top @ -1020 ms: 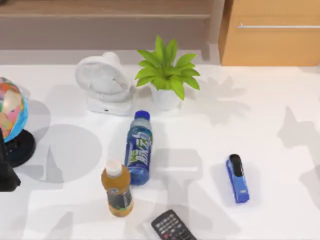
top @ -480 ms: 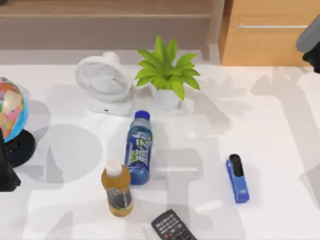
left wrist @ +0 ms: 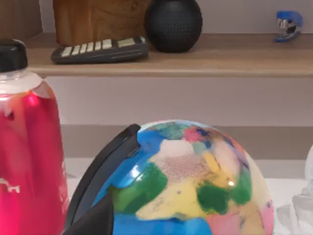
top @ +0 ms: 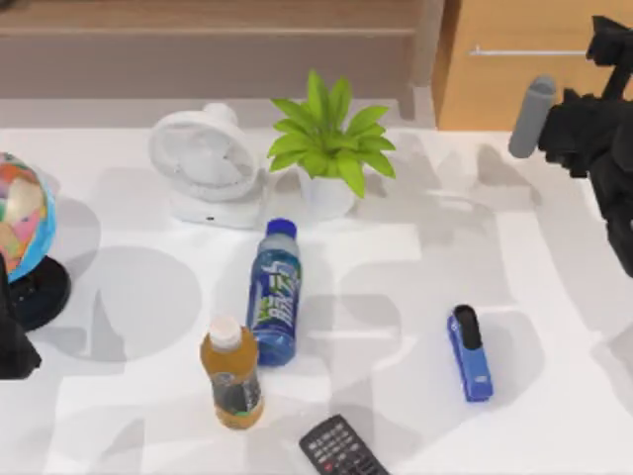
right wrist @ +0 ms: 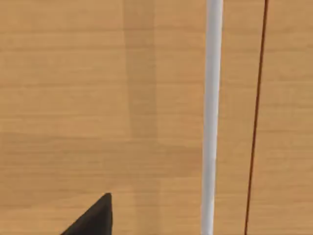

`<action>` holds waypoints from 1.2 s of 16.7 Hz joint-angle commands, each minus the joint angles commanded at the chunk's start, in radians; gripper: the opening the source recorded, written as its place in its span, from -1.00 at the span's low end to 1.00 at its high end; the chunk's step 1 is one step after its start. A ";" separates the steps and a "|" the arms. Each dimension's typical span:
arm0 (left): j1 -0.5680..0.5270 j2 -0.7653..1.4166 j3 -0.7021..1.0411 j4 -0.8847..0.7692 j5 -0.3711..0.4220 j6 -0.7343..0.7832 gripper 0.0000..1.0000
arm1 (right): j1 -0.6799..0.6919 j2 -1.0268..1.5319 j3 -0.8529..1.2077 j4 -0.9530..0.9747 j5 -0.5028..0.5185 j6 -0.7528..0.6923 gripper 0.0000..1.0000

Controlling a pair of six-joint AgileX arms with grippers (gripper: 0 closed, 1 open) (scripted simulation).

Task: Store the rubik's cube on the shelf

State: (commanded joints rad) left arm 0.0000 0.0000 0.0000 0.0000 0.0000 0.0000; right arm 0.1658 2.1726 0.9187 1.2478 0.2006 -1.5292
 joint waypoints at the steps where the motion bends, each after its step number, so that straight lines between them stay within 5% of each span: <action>1: 0.000 0.000 0.000 0.000 0.000 0.000 1.00 | 0.005 0.030 0.013 0.018 0.006 -0.015 1.00; 19: 0.000 0.000 0.000 0.000 0.000 0.000 1.00 | -0.002 0.110 0.143 -0.029 0.000 -0.029 1.00; 20: 0.000 0.000 0.000 0.000 0.000 0.000 1.00 | -0.002 0.110 0.143 -0.029 0.000 -0.029 0.85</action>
State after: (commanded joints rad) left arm 0.0000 0.0000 0.0000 0.0000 0.0000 0.0000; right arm 0.1639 2.2825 1.0612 1.2191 0.2002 -1.5584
